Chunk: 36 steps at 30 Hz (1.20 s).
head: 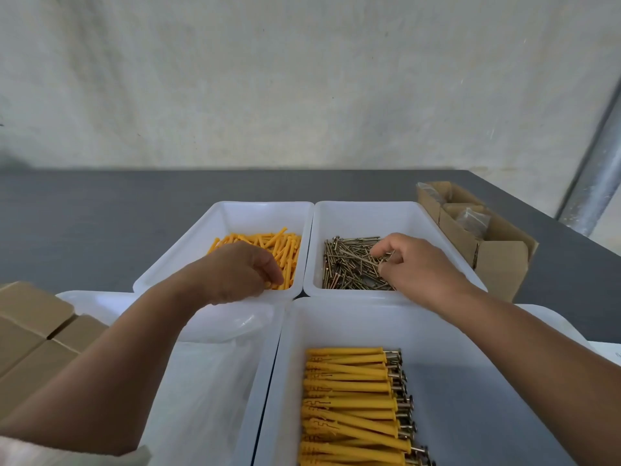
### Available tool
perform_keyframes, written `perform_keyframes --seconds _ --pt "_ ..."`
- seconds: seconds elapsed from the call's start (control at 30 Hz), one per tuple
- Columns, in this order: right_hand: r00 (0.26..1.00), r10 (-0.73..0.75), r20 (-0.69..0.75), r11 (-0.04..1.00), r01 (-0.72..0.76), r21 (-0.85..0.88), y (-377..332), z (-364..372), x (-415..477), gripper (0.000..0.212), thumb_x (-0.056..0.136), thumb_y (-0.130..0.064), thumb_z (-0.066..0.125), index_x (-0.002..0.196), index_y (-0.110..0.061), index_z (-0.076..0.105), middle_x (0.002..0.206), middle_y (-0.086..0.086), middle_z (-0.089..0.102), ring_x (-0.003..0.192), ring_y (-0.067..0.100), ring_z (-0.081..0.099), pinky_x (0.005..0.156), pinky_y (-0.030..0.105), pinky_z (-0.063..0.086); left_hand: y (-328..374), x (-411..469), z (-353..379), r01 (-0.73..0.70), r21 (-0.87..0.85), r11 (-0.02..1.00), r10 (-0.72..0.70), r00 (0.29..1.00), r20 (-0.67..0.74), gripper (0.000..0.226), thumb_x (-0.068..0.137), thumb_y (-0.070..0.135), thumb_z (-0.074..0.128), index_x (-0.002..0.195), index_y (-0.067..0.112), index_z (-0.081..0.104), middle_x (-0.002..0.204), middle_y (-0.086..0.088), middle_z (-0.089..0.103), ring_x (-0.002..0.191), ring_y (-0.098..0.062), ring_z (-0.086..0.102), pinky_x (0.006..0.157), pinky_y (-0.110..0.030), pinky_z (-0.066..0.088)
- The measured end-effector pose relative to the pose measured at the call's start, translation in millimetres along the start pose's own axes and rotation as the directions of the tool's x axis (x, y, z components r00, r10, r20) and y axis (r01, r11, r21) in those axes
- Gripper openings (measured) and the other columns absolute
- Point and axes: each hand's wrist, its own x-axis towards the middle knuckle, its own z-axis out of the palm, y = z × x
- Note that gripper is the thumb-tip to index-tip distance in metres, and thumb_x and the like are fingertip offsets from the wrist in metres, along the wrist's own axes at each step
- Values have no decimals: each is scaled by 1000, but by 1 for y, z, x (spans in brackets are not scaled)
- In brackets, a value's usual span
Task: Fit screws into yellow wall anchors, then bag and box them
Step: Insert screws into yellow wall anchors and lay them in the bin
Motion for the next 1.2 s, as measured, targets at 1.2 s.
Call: perform_keyframes --seconds 1.2 --pt "979 44 199 981 -80 176 -43 -3 -50 25 89 -13 55 82 -30 72 78 1 69 69 13 60 78 43 58 4 6 4 17 -995 95 -460 887 -29 17 94 -12 47 96 1 58 90 -19 65 79 -24 68 54 -29 60"
